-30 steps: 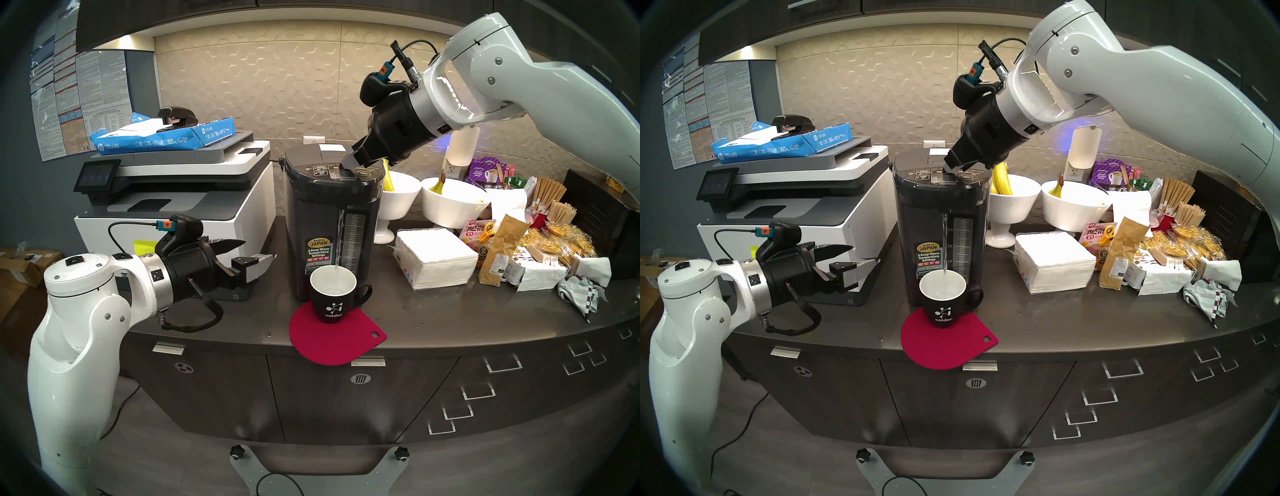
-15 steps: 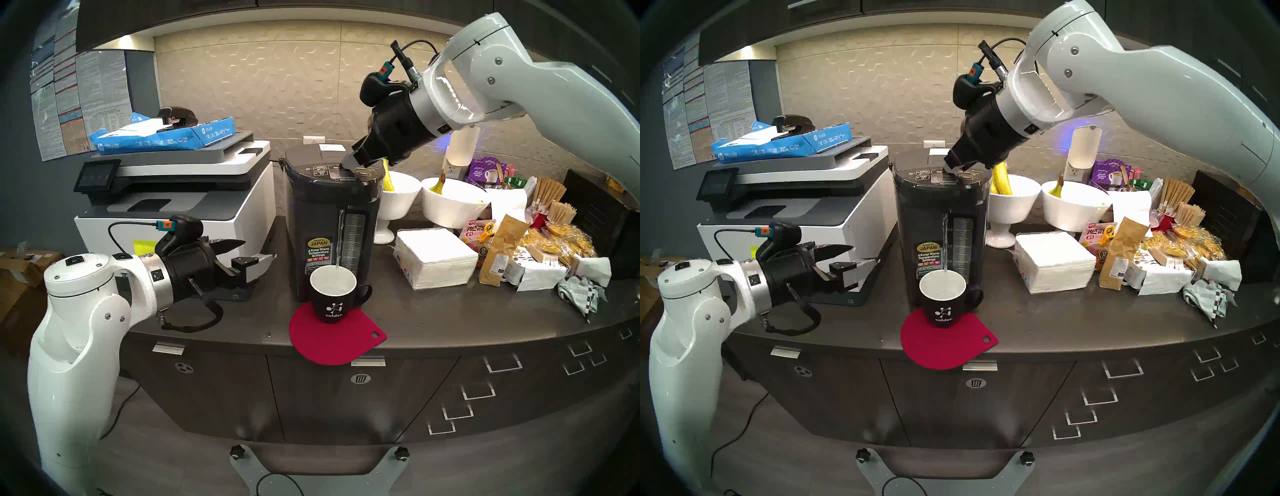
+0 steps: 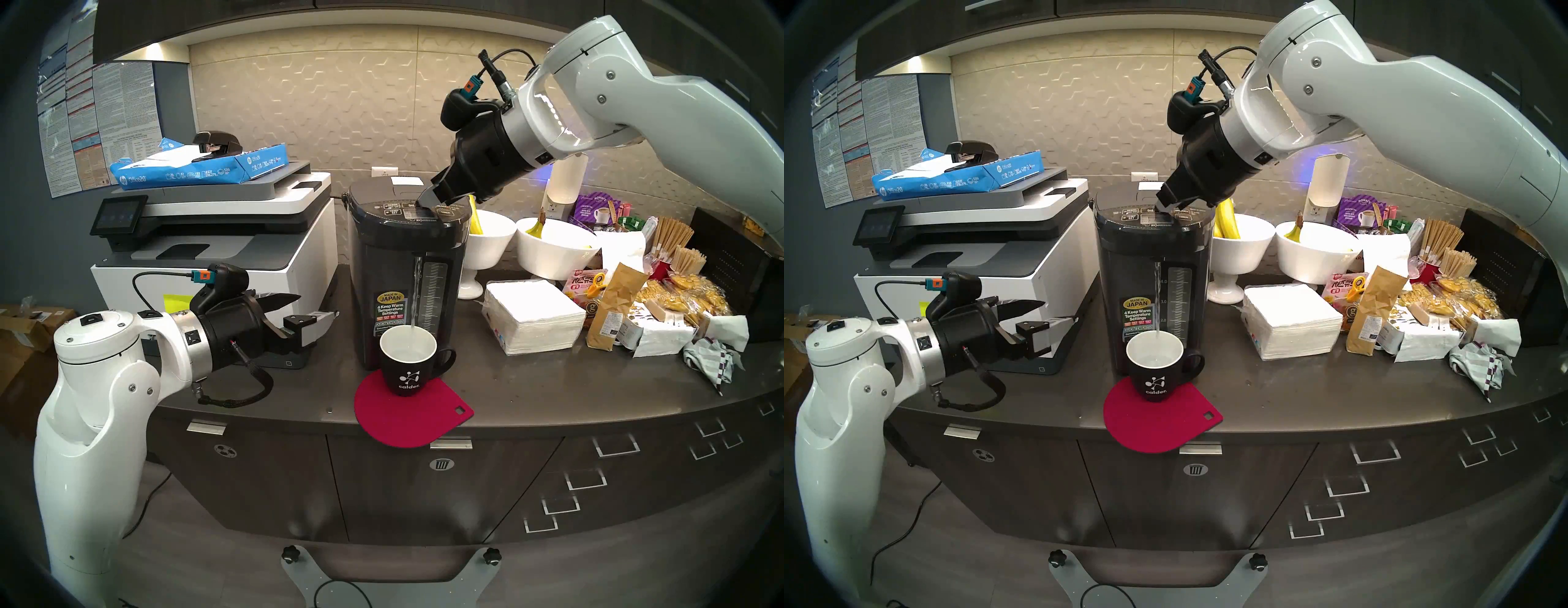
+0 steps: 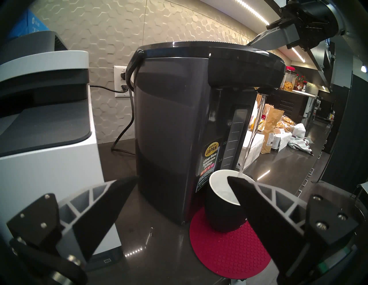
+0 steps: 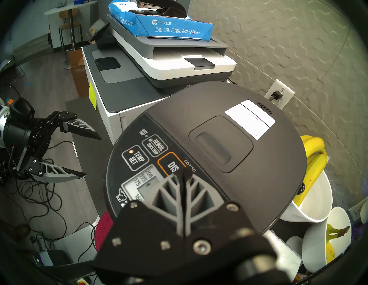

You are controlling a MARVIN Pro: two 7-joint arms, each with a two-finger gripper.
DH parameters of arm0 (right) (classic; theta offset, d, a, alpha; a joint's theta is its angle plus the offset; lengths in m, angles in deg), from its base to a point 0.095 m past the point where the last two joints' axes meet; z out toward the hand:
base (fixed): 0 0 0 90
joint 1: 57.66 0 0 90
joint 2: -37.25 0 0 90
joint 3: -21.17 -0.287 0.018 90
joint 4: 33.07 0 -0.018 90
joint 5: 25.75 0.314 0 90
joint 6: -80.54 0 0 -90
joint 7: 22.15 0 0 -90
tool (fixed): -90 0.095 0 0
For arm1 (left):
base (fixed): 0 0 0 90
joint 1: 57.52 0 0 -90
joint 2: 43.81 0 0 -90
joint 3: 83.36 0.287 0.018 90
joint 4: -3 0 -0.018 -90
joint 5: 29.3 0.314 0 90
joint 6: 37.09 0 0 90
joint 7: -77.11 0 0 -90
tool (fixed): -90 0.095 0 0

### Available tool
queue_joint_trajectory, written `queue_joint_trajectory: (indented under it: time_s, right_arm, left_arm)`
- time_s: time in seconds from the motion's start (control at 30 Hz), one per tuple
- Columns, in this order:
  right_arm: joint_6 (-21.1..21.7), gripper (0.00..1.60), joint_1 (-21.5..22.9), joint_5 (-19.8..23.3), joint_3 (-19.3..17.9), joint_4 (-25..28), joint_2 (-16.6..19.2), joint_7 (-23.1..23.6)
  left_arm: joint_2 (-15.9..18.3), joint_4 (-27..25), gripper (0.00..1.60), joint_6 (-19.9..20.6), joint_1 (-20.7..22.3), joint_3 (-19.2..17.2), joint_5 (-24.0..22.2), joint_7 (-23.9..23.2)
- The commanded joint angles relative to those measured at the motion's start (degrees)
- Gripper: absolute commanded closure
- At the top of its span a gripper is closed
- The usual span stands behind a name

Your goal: Press the water dispenser button and fill the cup

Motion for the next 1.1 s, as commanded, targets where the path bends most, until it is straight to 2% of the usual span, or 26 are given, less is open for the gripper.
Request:
queue_joint_trajectory:
  time_s: [0.0,1.07]
  right_arm:
    - [1.3,1.6,-1.9,0.2,2.1,0.4,-0.7,0.5]
    - [1.3,1.6,-1.9,0.1,2.1,0.4,-0.7,0.5]
  left_arm:
    - [0.0,-0.6,0.0,0.0,0.0,0.0,0.0,0.0]
    - [0.0,-0.6,0.0,0.0,0.0,0.0,0.0,0.0]
